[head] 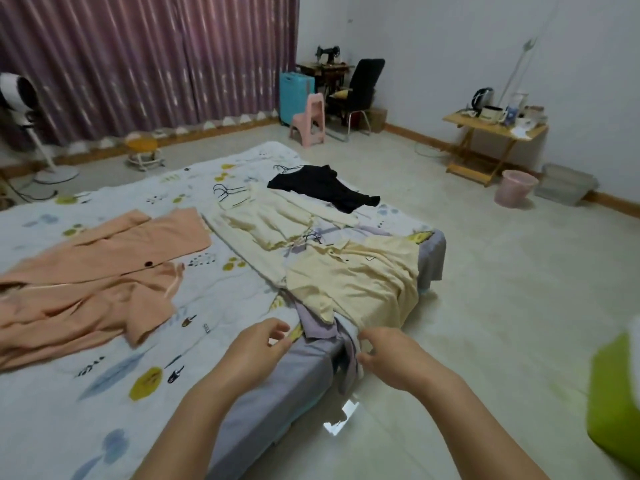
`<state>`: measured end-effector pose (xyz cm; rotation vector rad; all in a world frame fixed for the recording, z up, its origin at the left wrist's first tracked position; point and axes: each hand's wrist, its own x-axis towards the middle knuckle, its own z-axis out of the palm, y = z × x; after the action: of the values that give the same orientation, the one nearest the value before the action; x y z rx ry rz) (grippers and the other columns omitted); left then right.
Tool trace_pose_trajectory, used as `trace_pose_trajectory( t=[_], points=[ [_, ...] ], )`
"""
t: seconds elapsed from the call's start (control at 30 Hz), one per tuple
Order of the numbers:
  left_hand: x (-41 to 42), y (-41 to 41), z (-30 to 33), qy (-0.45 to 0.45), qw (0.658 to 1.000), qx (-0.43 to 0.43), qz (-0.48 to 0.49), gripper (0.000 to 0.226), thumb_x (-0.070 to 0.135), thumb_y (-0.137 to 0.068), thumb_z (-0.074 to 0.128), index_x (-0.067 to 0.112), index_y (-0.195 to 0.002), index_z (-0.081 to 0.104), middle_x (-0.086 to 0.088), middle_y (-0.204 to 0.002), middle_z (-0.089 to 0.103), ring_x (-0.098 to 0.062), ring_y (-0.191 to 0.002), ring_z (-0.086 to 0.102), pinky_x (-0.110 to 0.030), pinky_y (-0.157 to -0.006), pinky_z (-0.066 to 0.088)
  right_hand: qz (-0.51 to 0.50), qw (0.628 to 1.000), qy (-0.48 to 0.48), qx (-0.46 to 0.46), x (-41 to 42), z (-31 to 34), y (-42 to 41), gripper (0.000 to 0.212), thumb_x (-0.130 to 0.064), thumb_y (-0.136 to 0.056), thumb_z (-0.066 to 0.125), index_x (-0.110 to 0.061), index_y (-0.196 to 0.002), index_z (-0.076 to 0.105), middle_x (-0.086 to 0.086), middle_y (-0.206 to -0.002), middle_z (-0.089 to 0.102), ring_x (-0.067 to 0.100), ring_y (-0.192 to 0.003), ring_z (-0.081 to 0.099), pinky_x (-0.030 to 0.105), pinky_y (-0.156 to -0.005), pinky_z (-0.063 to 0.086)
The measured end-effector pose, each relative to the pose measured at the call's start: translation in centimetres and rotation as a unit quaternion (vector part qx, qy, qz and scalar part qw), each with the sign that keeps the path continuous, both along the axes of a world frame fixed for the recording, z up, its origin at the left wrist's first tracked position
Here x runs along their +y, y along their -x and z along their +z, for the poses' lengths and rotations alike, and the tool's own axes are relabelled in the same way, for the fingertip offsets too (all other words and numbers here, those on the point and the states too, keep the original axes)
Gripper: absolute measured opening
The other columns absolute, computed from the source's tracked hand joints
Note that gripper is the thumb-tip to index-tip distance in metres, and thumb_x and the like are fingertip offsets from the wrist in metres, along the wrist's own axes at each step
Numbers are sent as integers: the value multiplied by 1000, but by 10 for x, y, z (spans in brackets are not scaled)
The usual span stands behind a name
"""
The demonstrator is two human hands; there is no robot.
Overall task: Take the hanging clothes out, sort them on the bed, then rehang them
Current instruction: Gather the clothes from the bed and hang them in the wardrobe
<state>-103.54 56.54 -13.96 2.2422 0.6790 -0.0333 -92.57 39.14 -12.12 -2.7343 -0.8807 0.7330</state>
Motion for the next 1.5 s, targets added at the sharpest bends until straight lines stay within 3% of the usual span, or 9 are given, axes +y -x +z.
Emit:
trace_pose_trajectory(
  t=[0.33, 0.5, 0.67, 1.0, 1.33, 1.5],
  points=[
    [26, -145, -34, 23, 999, 20, 26, 29, 22, -94, 48, 16, -122, 54, 1, -118, 58, -9, -93, 51, -18, -77, 37, 21, 1000, 18, 0, 32, -26, -164, 43, -33, -95, 46, -18, -136, 43, 7, -137, 49, 23, -124, 47, 27, -96, 39],
    [35, -231, -35, 44, 997, 26, 58, 30, 28, -94, 48, 19, -122, 54, 4, -116, 58, -12, -105, 54, -25, -92, 44, 62, 998, 22, -22, 50, -23, -253, 43, -33, -96, 45, -17, -136, 43, 6, -138, 48, 22, -125, 46, 26, -95, 38],
    [58, -266, -34, 58, 993, 26, 102, 30, 29, -95, 46, 19, -124, 52, 7, -109, 54, -10, -98, 52, -22, -87, 43, 122, 991, 26, -40, 92, -22, -311, 42, -33, -96, 43, -19, -135, 43, 5, -137, 48, 22, -125, 45, 27, -95, 37],
    [148, -243, -50, 63, 984, 41, 164, 23, 28, -96, 45, 21, -116, 53, 9, -103, 51, -8, -94, 50, -17, -81, 38, 204, 978, 41, -29, 196, -41, -324, 43, -35, -97, 42, -20, -138, 40, 3, -139, 46, 20, -128, 42, 26, -99, 36],
    [265, -157, -65, 63, 964, 39, 254, 26, 29, -95, 47, 20, -118, 55, 7, -112, 57, -9, -98, 51, -21, -86, 43, 276, 960, 52, -7, 331, -61, -255, 40, -32, -97, 42, -17, -134, 42, 5, -135, 48, 22, -126, 43, 27, -97, 36],
    [300, -103, -79, 80, 948, 38, 307, 22, 27, -95, 48, 22, -114, 55, 7, -104, 54, -11, -100, 53, -20, -86, 41, 338, 939, 68, 10, 383, -76, -212, 40, -33, -96, 43, -18, -133, 43, 6, -134, 48, 21, -125, 44, 25, -90, 36]
  ],
)
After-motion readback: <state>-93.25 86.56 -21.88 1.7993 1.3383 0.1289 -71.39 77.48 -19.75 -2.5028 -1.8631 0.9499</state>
